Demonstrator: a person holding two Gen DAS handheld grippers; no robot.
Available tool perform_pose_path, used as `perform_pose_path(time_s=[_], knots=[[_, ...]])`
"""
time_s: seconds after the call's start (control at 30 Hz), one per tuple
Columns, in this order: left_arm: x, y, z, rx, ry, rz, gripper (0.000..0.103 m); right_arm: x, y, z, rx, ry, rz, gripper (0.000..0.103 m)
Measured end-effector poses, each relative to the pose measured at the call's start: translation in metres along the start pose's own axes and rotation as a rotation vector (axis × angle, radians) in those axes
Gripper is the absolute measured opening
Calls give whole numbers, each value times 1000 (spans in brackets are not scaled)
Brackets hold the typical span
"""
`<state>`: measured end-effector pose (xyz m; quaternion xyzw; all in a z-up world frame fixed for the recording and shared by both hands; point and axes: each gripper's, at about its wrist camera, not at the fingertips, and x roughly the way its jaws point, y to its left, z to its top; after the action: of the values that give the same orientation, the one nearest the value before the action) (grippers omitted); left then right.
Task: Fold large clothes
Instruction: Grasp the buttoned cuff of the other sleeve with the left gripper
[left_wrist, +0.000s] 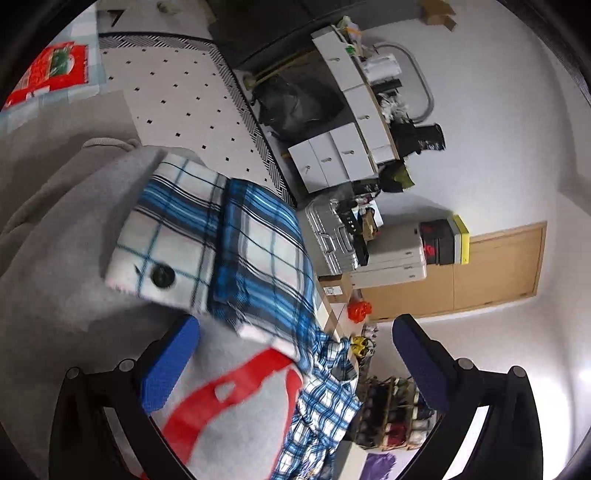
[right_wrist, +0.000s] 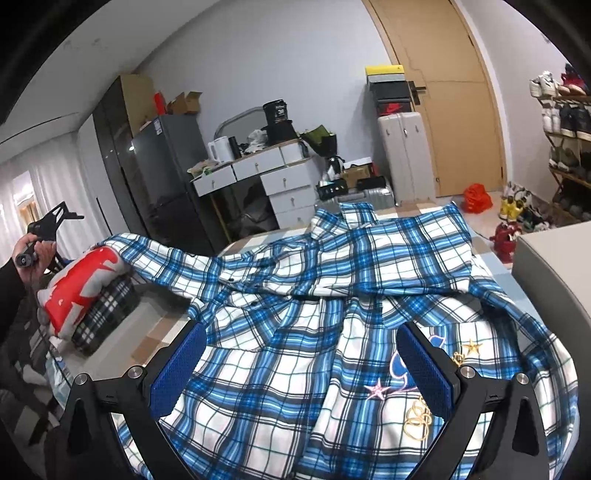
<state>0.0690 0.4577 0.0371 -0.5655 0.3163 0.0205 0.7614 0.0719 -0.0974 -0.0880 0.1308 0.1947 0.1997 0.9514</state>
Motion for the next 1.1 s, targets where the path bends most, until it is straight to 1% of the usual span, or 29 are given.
perform_pose_path(time_s=[0.17,0.23,0.3,0.33,0.37,0.4,0.43,0.47,0.5,0.6,0.7,0.77,0.83,0.9,0.93,0.97,1.0,1.03,1.07,1.1], knots=[[5,6,8,-30,-36,-3,102,7,5,-4,-26,25,-3,103],[9,5,14,-29,-46,13,102,9,7,-6,-36,32,-5,103],[8,8,19,-55,-85,9,102,12,9,-7,-50,40,-8,103],[9,7,21,-62,-100,13,99,14,10,-8,-58,45,-11,103],[9,7,21,-57,-110,25,84,15,11,-9,-63,50,-15,103],[9,6,21,-44,-115,41,66,16,12,-10,-70,56,-16,103],[11,5,21,-23,-112,58,54,17,13,-10,-75,58,-15,103],[13,4,21,2,-109,79,26,17,15,-11,-82,60,-13,103],[14,3,20,24,-106,106,9,17,16,-11,-90,60,-16,103],[9,5,18,59,-148,119,4,18,18,-11,-102,58,-17,103],[1,-5,15,100,-200,112,3,18,17,-11,-97,60,-18,103],[-3,-17,12,141,-220,98,2,17,16,-10,-87,58,-13,103],[-6,-33,6,190,-247,73,2,13,13,-7,-59,47,5,103],[-9,-55,-3,257,-252,29,1,8,8,0,-5,35,48,103],[-9,-70,-11,300,-228,-18,1,6,7,4,14,39,63,103],[-8,-84,-17,336,-213,-36,1,3,7,11,28,39,94,103],[-8,-92,-22,363,-222,-43,1,1,6,18,39,35,115,103],[-7,-108,-34,412,-209,-69,1,-3,7,29,52,31,131,103],[-5,-119,-41,458,-217,-87,1,-7,8,42,59,25,159,103],[-1,-133,-54,507,-198,-103,1,-12,10,58,58,20,179,103]])
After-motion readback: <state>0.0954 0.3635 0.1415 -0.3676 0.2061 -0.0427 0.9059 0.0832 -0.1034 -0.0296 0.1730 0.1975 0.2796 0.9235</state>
